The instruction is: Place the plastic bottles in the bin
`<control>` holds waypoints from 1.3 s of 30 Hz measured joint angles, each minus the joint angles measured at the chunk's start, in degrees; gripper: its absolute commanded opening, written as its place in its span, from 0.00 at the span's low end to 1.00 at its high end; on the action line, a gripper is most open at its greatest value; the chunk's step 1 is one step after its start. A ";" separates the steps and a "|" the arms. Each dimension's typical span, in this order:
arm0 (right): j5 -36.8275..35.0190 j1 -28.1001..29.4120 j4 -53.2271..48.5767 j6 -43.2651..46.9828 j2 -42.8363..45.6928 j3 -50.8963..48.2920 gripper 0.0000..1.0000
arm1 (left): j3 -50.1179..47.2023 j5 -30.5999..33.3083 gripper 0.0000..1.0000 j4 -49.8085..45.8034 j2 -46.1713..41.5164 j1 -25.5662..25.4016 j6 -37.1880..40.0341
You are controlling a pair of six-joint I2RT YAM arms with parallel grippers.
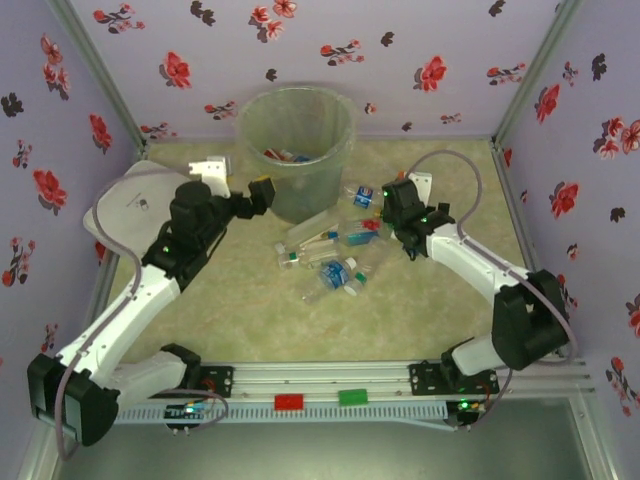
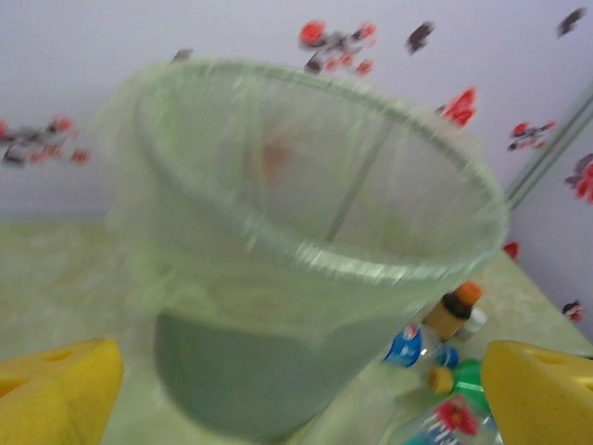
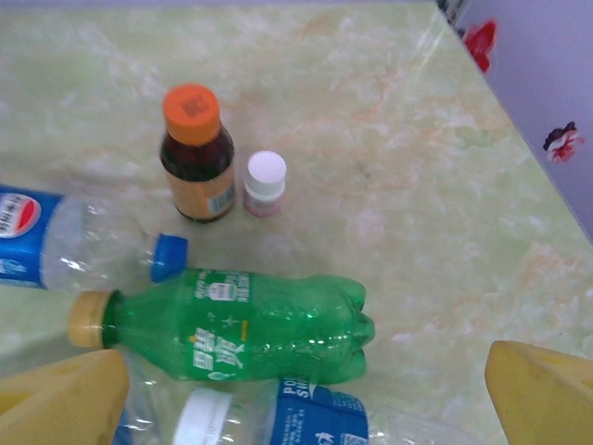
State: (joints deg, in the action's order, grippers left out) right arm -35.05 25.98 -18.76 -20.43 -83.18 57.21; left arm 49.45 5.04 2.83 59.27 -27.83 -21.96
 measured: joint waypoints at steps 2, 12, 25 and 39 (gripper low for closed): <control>2.84 -2.01 -1.05 1.25 -1.20 0.20 0.99 | -4.66 1.64 1.00 0.15 -1.68 0.04 -2.32; 16.81 -9.70 -5.22 1.99 -2.60 -0.70 0.99 | -21.14 4.02 1.00 0.59 -5.49 0.11 -15.72; 25.79 -10.62 -5.79 0.28 -1.16 -6.23 0.99 | -21.90 1.38 1.00 2.91 -1.33 0.09 -19.78; 31.01 -10.62 -5.01 -6.40 1.88 -15.63 0.86 | -22.14 0.04 1.00 4.48 0.15 0.09 -20.83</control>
State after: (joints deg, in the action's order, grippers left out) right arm -4.03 15.35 -23.77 -26.83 -81.30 41.58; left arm 27.31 5.08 7.31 59.42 -27.75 -42.78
